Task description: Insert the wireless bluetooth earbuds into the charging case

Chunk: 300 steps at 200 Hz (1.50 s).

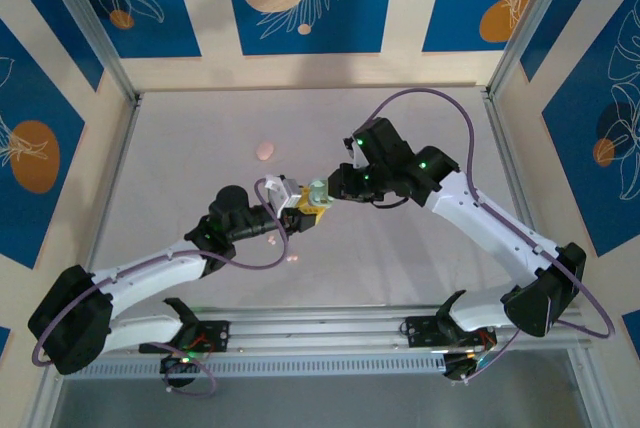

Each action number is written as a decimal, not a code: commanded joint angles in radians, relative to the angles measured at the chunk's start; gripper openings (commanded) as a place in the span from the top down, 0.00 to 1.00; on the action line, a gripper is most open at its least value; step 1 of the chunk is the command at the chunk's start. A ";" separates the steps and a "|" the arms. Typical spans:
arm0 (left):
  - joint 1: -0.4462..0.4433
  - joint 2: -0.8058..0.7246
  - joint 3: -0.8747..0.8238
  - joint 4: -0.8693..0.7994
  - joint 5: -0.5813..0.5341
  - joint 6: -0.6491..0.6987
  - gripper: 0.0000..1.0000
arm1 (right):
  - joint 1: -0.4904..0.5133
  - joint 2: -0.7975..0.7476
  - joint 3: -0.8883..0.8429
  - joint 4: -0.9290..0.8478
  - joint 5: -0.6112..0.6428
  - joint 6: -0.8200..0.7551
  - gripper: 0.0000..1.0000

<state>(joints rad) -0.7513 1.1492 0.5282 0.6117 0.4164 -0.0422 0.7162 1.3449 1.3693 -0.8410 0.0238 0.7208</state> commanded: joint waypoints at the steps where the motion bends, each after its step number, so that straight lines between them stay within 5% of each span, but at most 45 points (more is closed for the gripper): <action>1: -0.012 -0.013 0.006 0.033 -0.007 0.003 0.66 | 0.009 0.004 0.036 -0.047 0.020 -0.030 0.77; 130: -0.012 -0.017 0.013 0.041 -0.004 -0.007 0.66 | 0.022 -0.004 0.027 -0.024 -0.015 -0.026 0.67; 300: -0.012 -0.036 0.005 0.057 -0.011 -0.018 0.66 | 0.018 -0.035 0.001 0.004 -0.025 -0.027 0.68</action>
<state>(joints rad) -0.7532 1.1435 0.5282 0.6128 0.4160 -0.0502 0.7322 1.3445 1.3781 -0.8307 0.0002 0.6991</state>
